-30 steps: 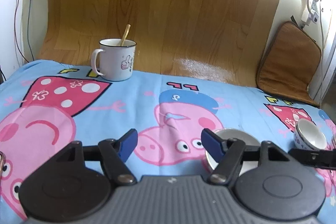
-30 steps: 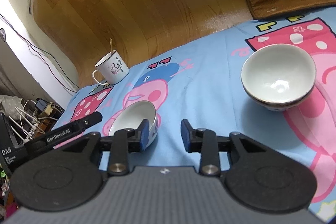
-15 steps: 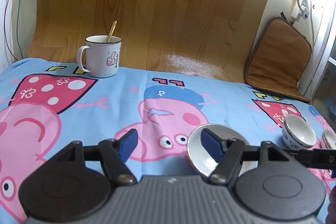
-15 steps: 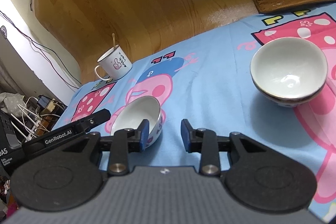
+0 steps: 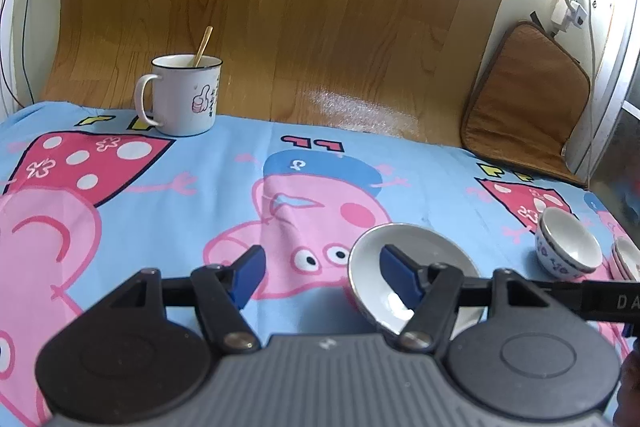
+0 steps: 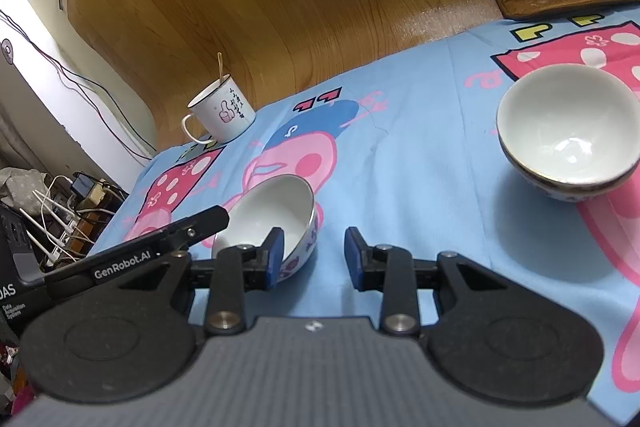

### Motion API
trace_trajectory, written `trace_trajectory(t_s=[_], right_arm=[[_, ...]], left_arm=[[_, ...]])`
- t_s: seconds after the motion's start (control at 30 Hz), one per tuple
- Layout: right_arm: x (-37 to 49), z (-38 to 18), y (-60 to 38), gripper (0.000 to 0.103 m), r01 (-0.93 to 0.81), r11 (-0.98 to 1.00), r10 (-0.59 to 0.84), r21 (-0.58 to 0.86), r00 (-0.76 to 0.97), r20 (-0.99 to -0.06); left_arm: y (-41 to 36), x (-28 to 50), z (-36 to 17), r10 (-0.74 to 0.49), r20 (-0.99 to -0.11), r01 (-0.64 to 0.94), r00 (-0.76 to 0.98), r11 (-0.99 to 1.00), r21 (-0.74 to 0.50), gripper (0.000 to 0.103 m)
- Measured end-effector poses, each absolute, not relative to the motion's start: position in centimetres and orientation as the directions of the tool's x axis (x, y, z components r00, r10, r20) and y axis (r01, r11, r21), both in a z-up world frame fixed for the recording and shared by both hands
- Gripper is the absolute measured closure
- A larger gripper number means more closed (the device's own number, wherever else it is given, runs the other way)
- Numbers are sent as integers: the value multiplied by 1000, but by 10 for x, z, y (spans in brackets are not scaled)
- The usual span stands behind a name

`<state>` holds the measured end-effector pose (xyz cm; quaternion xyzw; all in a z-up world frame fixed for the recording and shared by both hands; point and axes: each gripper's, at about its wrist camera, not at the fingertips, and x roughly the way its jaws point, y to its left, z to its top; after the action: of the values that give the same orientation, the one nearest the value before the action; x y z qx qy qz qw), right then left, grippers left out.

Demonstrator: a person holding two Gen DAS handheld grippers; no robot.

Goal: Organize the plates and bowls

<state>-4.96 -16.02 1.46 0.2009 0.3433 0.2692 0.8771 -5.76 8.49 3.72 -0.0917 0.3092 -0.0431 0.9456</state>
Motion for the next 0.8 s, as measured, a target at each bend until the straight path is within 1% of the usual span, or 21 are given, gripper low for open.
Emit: trace_trajectory(t_s=[0.8], right_arm=[[-47,11,-150,66,-342,778,612,527,603,-513]], left_arm=[[85,-56,27,-153,-598,25,787,976,-216,40]])
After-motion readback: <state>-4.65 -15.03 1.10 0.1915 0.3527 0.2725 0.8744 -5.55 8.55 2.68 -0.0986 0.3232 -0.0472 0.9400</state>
